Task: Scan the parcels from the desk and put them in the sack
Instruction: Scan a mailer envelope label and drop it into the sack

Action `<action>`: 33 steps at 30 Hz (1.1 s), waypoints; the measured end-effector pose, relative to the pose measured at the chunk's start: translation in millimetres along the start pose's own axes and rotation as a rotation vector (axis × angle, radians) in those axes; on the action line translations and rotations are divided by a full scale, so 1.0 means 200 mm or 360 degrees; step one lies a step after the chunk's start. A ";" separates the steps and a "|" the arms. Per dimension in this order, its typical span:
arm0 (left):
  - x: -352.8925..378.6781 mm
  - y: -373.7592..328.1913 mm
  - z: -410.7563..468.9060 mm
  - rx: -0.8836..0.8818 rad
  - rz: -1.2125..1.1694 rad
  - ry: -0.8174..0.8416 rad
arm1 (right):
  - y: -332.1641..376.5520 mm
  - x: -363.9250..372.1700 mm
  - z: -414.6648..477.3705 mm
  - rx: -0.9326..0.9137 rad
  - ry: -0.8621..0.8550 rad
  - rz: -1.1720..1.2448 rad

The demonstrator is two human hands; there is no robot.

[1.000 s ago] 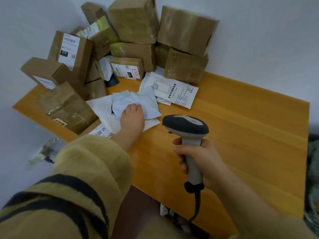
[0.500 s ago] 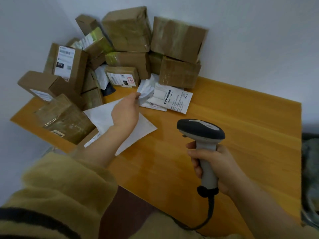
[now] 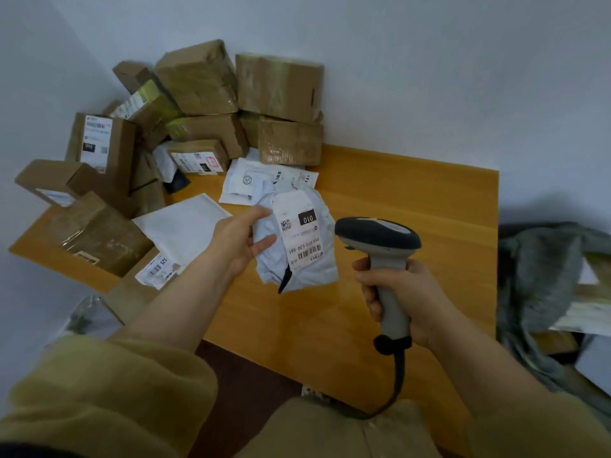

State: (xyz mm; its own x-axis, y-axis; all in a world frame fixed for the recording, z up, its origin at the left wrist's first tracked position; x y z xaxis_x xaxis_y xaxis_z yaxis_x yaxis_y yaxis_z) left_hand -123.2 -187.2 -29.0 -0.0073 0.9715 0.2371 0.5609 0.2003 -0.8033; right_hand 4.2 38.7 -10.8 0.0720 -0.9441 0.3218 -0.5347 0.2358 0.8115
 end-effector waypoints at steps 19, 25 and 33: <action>0.43 0.61 0.23 0.0284 0.3382 0.0803 | -0.21 -0.30 -0.23 0.0121 -0.0285 0.0083; 0.64 0.65 0.36 0.0384 0.4039 0.1301 | -0.29 -0.27 -0.26 0.0163 -0.0357 0.0145; 0.63 0.41 0.34 0.0290 0.3639 0.0646 | -0.27 -0.25 -0.27 0.0098 -0.0380 0.0180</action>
State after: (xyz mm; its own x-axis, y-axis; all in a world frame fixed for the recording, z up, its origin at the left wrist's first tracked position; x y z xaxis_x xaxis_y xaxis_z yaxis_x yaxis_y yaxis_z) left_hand -134.9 -40.2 -102.7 0.4151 -0.5105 -0.7531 -0.6380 -0.7534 0.1590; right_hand 75.2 85.8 -43.0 -0.1875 -0.9419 0.2786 -0.5789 0.3351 0.7434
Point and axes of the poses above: each hand's wrist, its own z-axis towards the middle knuckle, its own x-axis out of the palm, y = z × x, the point moved 8 cm from there along z, towards the middle knuckle, and after that the axes turned 15 degrees about y, right-handed, at the moved point
